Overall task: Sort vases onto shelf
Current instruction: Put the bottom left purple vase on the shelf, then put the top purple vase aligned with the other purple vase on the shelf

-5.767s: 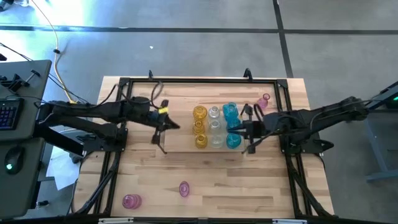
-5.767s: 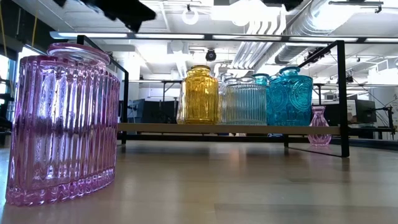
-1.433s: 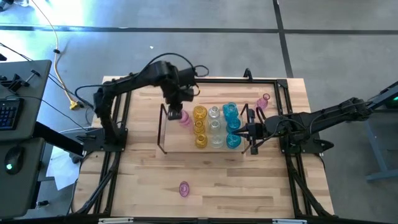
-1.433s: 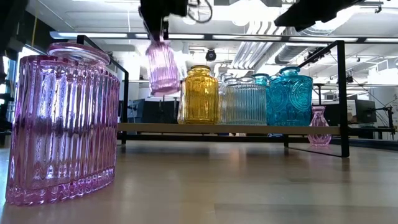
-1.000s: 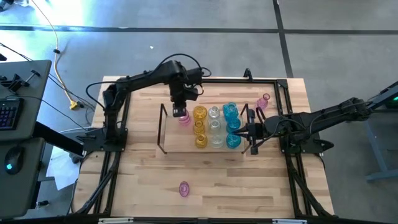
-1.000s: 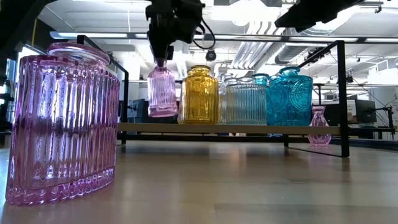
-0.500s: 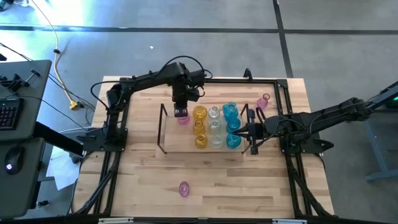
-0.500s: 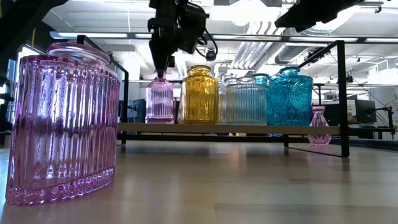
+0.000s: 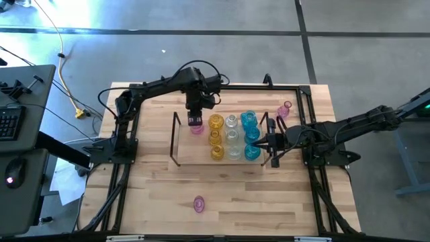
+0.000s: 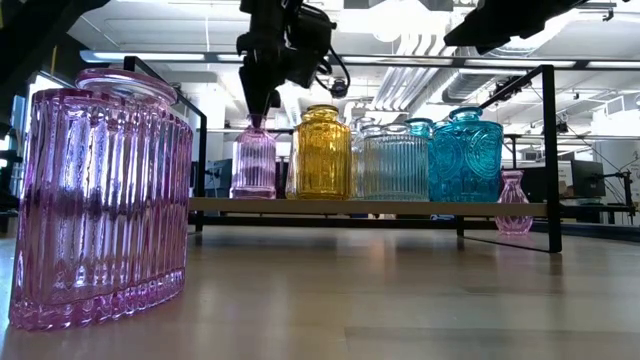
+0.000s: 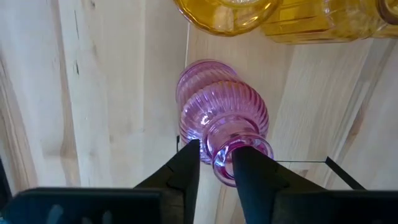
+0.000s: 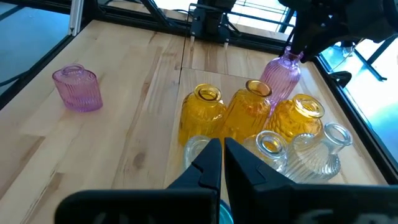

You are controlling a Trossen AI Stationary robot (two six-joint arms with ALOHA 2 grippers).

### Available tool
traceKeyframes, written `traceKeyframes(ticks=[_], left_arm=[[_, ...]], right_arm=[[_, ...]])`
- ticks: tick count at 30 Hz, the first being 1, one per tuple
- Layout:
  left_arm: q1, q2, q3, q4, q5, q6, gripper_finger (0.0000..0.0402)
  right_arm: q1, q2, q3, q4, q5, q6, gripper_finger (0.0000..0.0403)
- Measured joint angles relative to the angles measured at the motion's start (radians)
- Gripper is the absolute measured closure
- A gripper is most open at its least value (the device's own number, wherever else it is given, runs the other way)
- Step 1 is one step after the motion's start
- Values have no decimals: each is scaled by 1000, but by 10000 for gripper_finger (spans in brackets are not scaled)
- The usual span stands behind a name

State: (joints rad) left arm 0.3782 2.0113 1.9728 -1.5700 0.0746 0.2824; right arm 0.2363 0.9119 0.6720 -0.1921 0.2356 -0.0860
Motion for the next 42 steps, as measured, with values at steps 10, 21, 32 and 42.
traceKeyframes(ticks=[10,21,32,42], left_arm=[[0,0,0,3,0,0,301],[0,0,0,25,3,0,300],[-2,0,9,18,28,-38,300],[-24,-3,118,16,62,-58,289]], right_arm=[[0,0,0,0,0,0,402],[0,0,0,0,0,0,402],[0,0,0,0,0,0,402],[0,0,0,-3,0,0,402]])
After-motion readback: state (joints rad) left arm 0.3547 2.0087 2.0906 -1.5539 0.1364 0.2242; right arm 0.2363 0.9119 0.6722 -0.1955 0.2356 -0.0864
